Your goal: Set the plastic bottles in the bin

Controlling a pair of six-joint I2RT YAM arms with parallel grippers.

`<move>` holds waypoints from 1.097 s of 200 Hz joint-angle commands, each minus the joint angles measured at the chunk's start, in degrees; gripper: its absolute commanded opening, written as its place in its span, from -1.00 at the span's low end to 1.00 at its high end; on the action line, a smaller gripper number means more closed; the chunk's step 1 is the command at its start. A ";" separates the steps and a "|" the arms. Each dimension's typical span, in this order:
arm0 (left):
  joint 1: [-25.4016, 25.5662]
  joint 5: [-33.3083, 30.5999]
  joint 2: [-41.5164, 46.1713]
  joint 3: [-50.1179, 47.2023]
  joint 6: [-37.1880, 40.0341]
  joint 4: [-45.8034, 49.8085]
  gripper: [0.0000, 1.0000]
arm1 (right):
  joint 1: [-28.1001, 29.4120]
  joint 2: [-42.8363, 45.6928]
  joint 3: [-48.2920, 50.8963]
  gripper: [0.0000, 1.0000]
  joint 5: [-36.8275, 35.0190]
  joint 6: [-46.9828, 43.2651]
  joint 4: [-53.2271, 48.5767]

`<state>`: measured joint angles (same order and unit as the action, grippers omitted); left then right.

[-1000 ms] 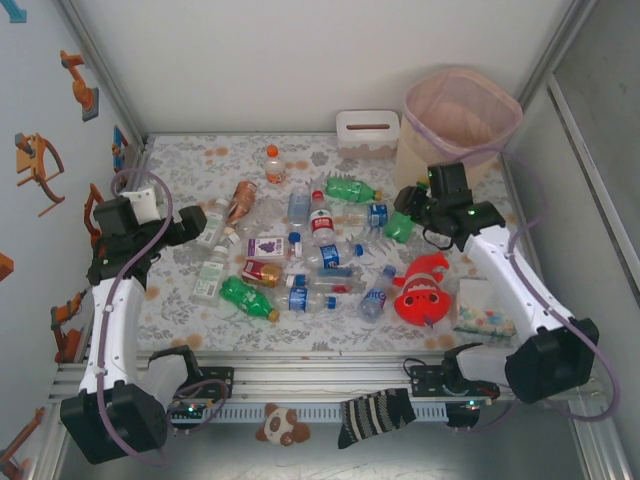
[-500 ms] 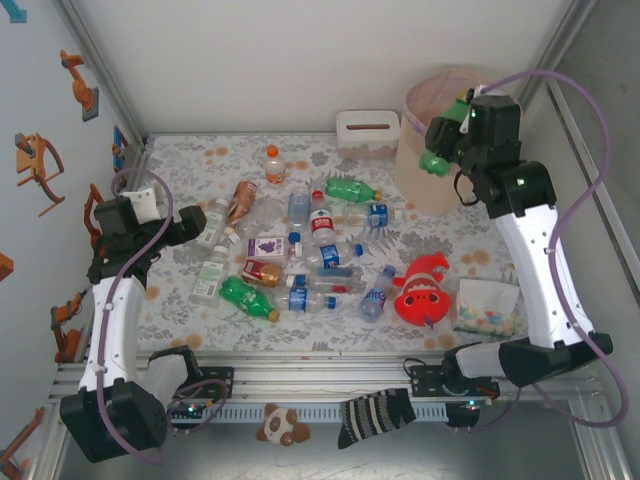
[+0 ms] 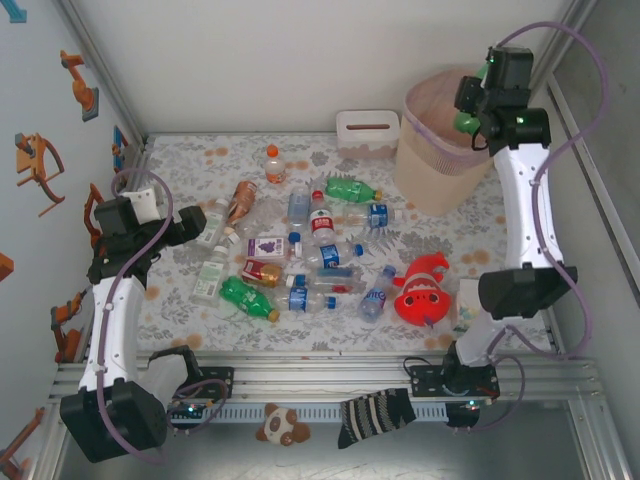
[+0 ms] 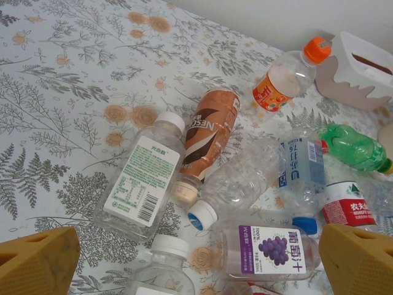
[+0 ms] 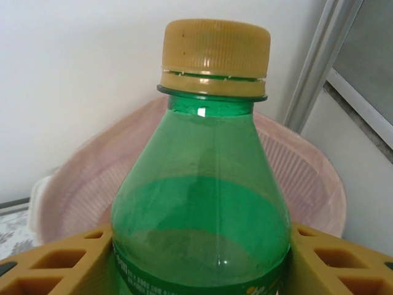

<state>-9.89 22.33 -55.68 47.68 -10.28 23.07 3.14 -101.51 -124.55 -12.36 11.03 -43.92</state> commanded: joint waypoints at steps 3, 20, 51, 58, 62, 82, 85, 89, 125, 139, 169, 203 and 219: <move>-0.31 0.24 0.22 -0.57 0.00 -0.51 0.99 | -2.19 -6.20 -6.40 0.18 5.06 -1.49 -3.49; -0.29 0.26 0.22 -0.66 0.00 -0.48 0.99 | -2.95 -11.09 -11.04 0.18 7.58 -2.22 -7.39; -0.22 0.06 0.24 -0.68 -0.01 -0.48 0.99 | -3.39 -17.83 -15.79 0.18 9.82 -2.89 -11.89; -0.22 0.07 0.22 -0.66 -0.02 -0.45 0.99 | -3.49 -19.01 -16.27 0.18 10.52 -2.85 -12.50; -0.22 0.08 0.14 -0.66 0.00 -0.47 0.99 | -3.57 -19.69 -16.53 0.18 10.92 -2.70 -12.83; -0.22 0.17 0.13 -0.66 -0.05 -0.48 0.99 | -3.84 -22.98 -18.33 0.18 12.08 -2.71 -15.28; -0.22 0.17 0.13 -0.66 0.04 -0.42 0.99 | -3.85 -23.47 -18.68 0.18 12.16 -2.76 -15.77; -0.22 0.11 0.13 -0.66 0.03 -0.48 0.99 | -3.82 -24.10 -19.13 0.18 12.26 -2.82 -16.46; -0.22 0.24 -0.21 -0.54 0.00 -0.57 0.99 | -3.85 -26.93 -20.41 0.17 12.14 -3.96 -21.26; -0.22 0.41 -0.52 -0.50 0.00 -0.62 0.99 | -3.84 -27.41 -20.53 0.17 12.01 -4.47 -23.32; -0.22 0.44 -0.75 -0.34 0.00 -0.42 0.99 | -3.84 -28.06 -20.31 0.14 13.57 -4.59 -28.51; -0.17 1.03 -1.17 -0.36 -0.10 -0.69 0.99 | -3.84 -27.90 -19.76 0.11 16.77 -4.13 -33.32; -0.22 1.31 -1.69 -0.16 -0.09 -0.77 0.99 | -3.83 -27.69 -19.75 0.11 18.41 -3.91 -35.27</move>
<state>-9.89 22.37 -56.64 47.46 -10.28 23.05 -0.32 -129.49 -143.15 2.37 7.44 -72.60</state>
